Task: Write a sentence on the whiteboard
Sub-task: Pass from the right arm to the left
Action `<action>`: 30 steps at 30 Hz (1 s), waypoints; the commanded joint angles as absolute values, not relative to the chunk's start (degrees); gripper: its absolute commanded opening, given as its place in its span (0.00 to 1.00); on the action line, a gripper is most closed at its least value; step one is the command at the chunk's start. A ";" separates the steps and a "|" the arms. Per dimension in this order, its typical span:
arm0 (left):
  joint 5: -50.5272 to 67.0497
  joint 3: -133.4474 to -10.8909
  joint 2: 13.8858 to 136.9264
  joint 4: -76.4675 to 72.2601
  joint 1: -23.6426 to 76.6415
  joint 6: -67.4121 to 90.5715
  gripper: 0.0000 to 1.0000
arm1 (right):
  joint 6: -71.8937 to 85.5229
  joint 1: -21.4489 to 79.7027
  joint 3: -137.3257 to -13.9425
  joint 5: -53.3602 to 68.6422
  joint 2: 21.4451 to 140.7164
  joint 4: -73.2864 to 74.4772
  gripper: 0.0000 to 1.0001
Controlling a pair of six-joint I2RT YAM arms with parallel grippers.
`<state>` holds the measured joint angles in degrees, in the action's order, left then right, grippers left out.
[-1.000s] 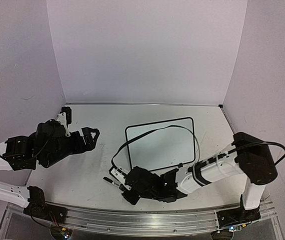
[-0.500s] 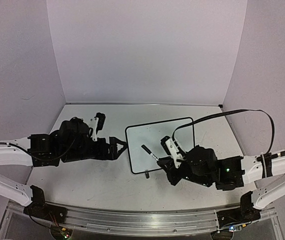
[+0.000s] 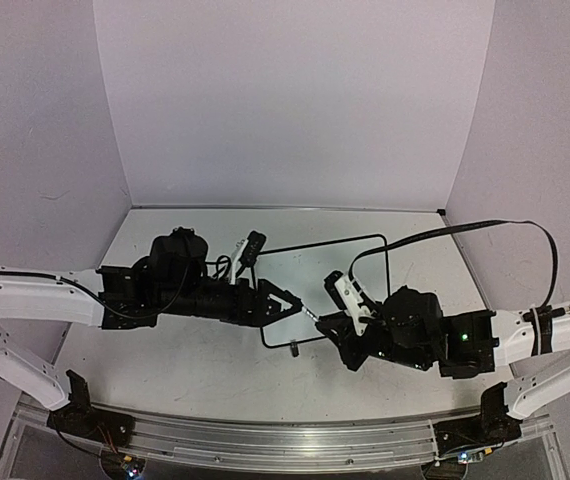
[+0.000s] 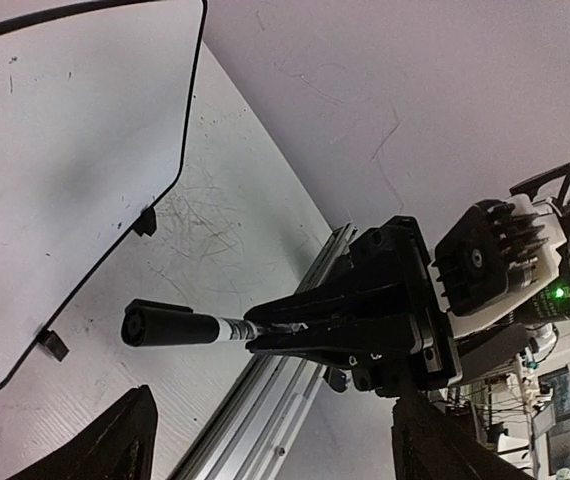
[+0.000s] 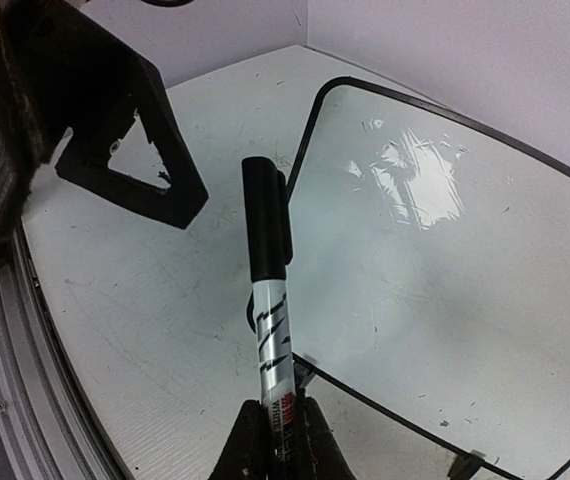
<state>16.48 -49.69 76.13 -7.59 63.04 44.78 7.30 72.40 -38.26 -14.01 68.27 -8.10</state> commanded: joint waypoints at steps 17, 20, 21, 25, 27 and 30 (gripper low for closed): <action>22.23 -53.57 81.69 -11.33 61.35 51.92 0.48 | 3.04 72.51 -39.76 -10.56 66.53 -9.67 0.00; 21.87 -53.13 81.42 -11.43 61.35 51.60 0.43 | 3.23 72.51 -39.67 -10.07 66.29 -9.67 0.00; 21.72 -52.97 81.39 -11.43 61.31 51.49 0.41 | 3.25 72.51 -39.58 -9.77 66.17 -9.67 0.00; 21.19 -52.61 81.67 -11.78 61.26 51.49 0.36 | 3.15 72.52 -39.45 -9.16 66.13 -9.65 0.00; 20.91 -52.61 81.74 -12.09 61.26 51.59 0.34 | 2.94 72.51 -39.58 -8.70 66.24 -9.50 0.00; 20.62 -52.73 81.66 -12.39 61.11 51.60 0.34 | 2.28 72.51 -39.64 -7.62 66.27 -9.40 0.00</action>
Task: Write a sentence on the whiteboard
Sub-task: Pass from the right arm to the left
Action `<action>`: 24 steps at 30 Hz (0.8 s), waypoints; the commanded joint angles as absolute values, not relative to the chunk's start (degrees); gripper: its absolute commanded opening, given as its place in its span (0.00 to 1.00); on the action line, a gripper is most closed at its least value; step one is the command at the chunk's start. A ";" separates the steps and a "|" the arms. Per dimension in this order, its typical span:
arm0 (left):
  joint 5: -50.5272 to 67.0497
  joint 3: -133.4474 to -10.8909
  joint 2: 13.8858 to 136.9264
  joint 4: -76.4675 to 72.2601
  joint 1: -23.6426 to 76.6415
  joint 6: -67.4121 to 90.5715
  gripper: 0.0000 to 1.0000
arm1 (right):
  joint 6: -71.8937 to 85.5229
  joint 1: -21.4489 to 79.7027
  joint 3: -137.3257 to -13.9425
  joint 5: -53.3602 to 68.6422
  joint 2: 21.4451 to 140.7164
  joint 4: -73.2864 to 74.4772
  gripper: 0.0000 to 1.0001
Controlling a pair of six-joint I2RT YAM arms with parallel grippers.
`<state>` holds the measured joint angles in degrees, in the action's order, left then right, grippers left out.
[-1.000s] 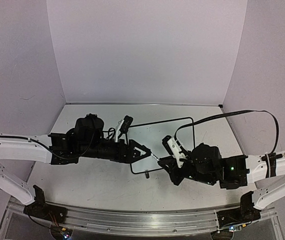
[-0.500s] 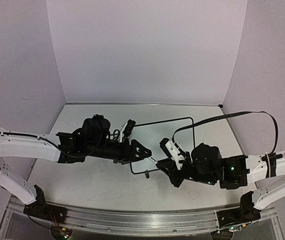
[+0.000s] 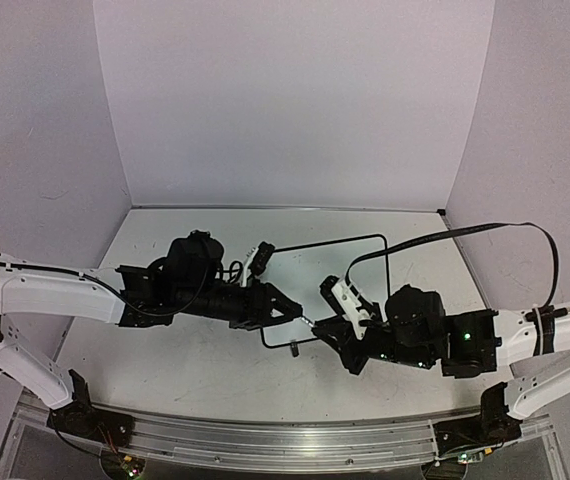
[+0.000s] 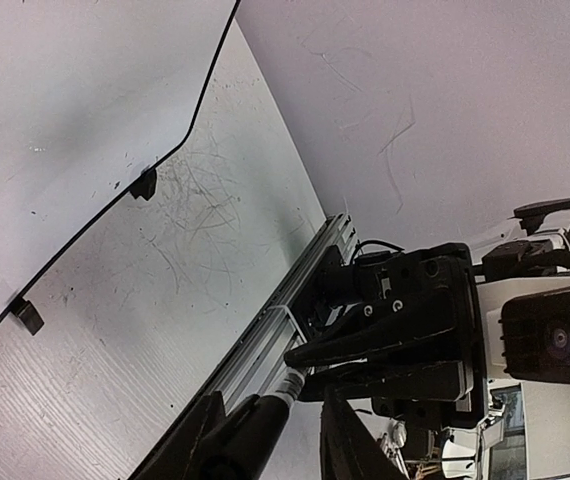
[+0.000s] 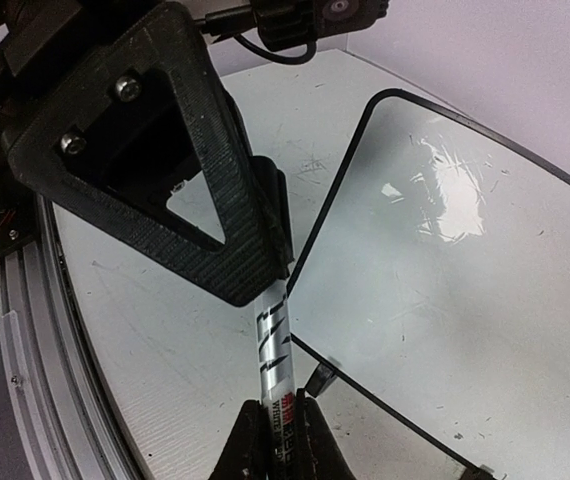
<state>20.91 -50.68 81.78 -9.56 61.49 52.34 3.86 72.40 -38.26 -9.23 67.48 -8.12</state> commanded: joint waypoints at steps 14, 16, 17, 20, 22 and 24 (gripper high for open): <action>21.32 -51.71 80.42 -13.24 60.73 51.93 0.12 | 3.40 72.51 -39.17 -8.29 65.95 -9.32 0.01; 20.84 -51.36 79.89 -13.25 60.68 51.87 0.07 | 4.36 72.51 -39.37 -10.31 66.04 -9.26 0.16; 20.55 -51.21 79.63 -13.22 60.61 51.84 0.05 | 5.04 72.51 -39.50 -11.90 66.09 -9.19 0.28; 20.03 -50.64 78.77 -13.20 59.88 51.79 0.01 | 8.69 71.15 -39.34 -15.37 65.67 -8.88 0.70; 19.23 -50.00 77.86 -13.20 59.33 52.09 0.00 | 12.45 68.57 -38.83 -14.99 64.54 -8.79 0.91; 18.26 -49.22 76.28 -13.19 58.49 52.24 0.00 | 16.00 65.70 -38.11 -12.58 63.02 -8.86 0.98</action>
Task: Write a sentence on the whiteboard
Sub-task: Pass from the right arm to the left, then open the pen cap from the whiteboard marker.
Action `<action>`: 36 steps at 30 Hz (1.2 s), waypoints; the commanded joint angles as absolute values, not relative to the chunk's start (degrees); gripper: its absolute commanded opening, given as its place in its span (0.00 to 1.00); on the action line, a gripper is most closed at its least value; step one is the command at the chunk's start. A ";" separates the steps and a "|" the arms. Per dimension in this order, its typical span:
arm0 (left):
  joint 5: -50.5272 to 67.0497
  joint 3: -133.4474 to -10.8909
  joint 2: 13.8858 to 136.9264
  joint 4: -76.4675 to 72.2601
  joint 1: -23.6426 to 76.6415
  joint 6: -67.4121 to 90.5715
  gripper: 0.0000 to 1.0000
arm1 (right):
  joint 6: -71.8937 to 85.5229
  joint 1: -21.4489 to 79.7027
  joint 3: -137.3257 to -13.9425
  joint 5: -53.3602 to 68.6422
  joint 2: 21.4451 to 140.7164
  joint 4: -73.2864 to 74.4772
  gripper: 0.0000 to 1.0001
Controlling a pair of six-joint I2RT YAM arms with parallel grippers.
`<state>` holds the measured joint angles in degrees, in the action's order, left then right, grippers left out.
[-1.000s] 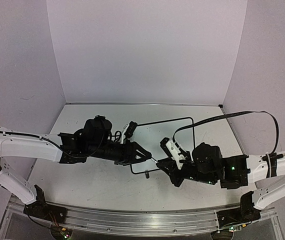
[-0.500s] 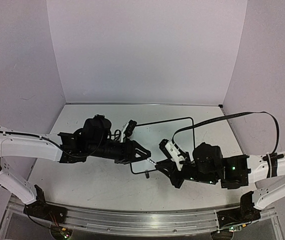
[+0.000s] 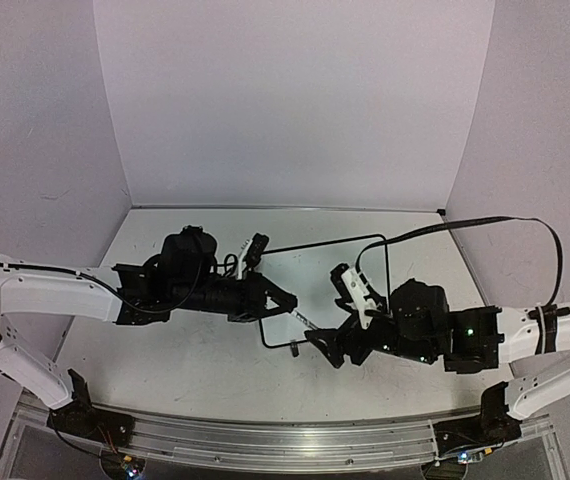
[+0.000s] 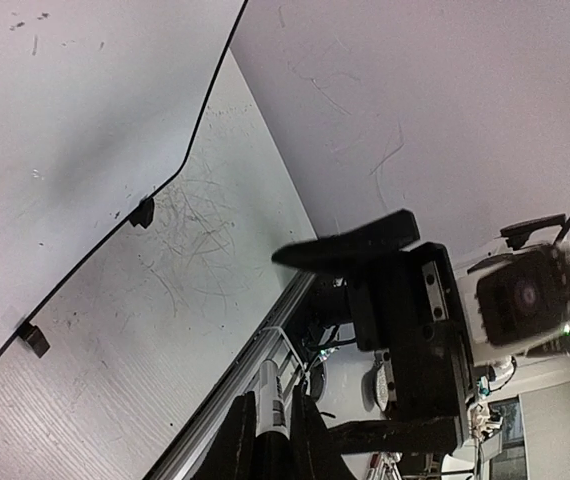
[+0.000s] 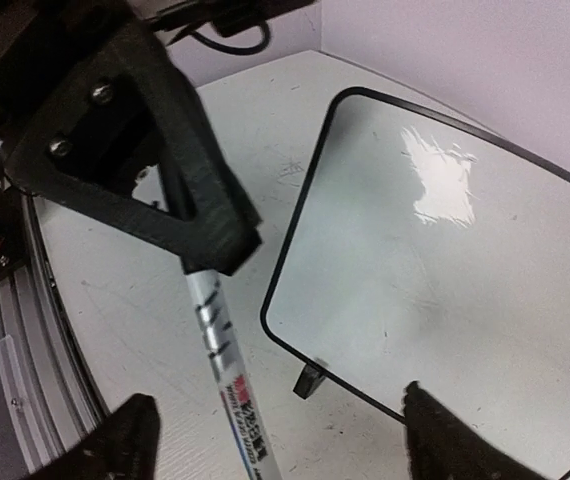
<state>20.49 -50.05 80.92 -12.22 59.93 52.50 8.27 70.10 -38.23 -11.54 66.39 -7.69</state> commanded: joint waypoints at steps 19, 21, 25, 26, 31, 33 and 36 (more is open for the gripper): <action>14.21 -47.07 67.70 -30.70 55.73 58.34 0.00 | 51.82 54.04 -38.02 20.32 64.88 -44.35 0.98; 15.10 -46.47 67.86 -33.72 55.72 59.77 0.00 | 51.89 54.02 -40.76 23.03 67.69 -45.00 0.98; 15.99 -45.42 68.68 -39.42 55.80 62.34 0.00 | 54.77 54.02 -43.51 27.05 72.99 -51.02 0.93; 16.04 -45.39 68.87 -40.33 55.81 62.74 0.00 | 55.81 54.04 -43.33 27.12 73.74 -53.76 0.91; 15.55 -44.52 69.14 -42.18 55.89 63.17 0.00 | 55.45 54.02 -44.30 26.26 75.14 -57.54 0.76; 14.55 -43.90 68.93 -42.80 55.90 63.44 0.00 | 55.16 54.05 -45.02 26.01 75.58 -57.70 0.72; 14.46 -44.23 69.36 -43.22 55.90 63.53 0.00 | 55.08 54.05 -46.27 26.35 76.88 -57.89 0.65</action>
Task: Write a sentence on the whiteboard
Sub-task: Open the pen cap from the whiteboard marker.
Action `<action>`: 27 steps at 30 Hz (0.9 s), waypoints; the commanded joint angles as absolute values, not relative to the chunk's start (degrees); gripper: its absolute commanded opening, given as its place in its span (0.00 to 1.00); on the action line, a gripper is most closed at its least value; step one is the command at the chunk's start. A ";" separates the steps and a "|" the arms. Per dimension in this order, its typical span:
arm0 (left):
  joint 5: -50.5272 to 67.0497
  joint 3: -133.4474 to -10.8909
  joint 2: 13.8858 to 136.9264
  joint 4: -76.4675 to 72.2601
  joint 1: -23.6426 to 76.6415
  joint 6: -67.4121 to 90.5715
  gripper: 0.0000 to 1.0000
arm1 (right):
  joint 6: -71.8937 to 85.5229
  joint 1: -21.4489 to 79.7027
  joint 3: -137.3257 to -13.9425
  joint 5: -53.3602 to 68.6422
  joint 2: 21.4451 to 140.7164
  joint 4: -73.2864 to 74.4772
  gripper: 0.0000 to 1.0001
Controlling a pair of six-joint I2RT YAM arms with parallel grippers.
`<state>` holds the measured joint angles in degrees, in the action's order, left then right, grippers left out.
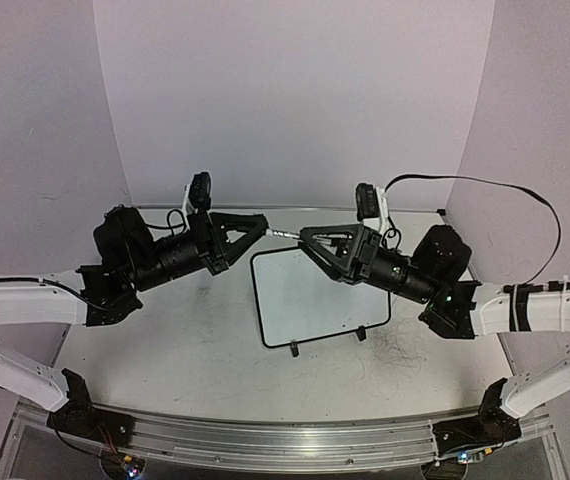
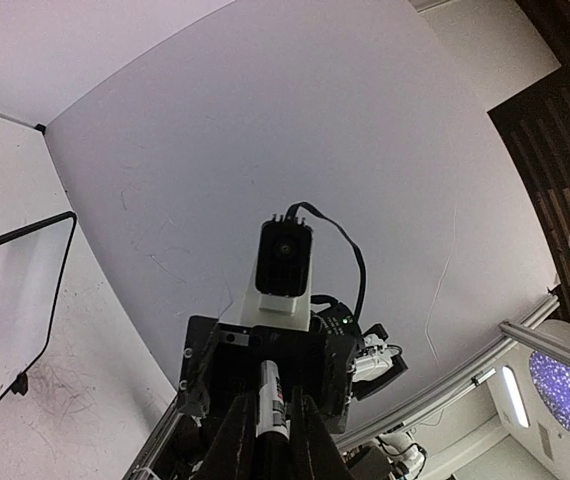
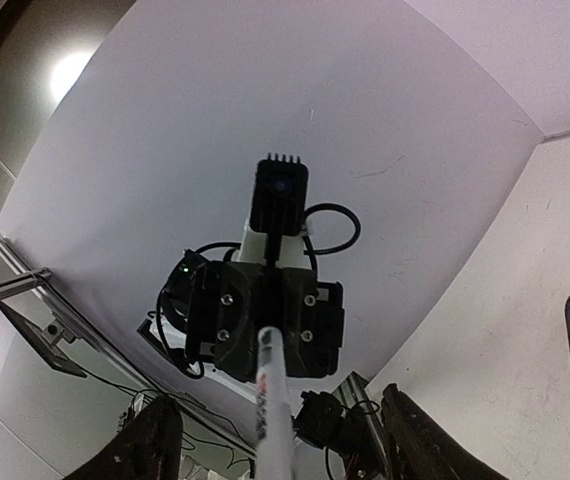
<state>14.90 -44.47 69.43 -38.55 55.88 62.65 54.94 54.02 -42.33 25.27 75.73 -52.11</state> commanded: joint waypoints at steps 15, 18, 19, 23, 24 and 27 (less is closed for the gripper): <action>14.46 -44.17 70.64 -43.81 56.03 63.37 0.00 | 54.28 54.07 -47.87 28.47 80.05 -56.14 0.42; 14.22 -44.00 70.55 -43.82 56.08 63.36 0.00 | 53.90 54.11 -47.08 28.36 79.68 -55.41 0.44; 14.23 -43.96 70.63 -43.84 56.07 63.37 0.00 | 53.75 54.12 -47.03 28.51 79.76 -55.32 0.45; 14.15 -44.01 70.75 -43.87 56.07 63.53 0.00 | 53.54 54.12 -47.52 29.01 80.54 -55.28 0.44; 14.14 -44.01 70.68 -43.88 56.09 63.54 0.00 | 53.54 54.11 -47.55 28.90 80.65 -55.28 0.43; 14.07 -43.87 70.32 -43.90 56.21 63.58 0.00 | 53.74 54.14 -47.98 29.03 81.15 -55.28 0.32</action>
<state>14.74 -44.12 70.94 -40.21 55.94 63.48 54.11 54.02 -45.99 27.94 80.14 -53.96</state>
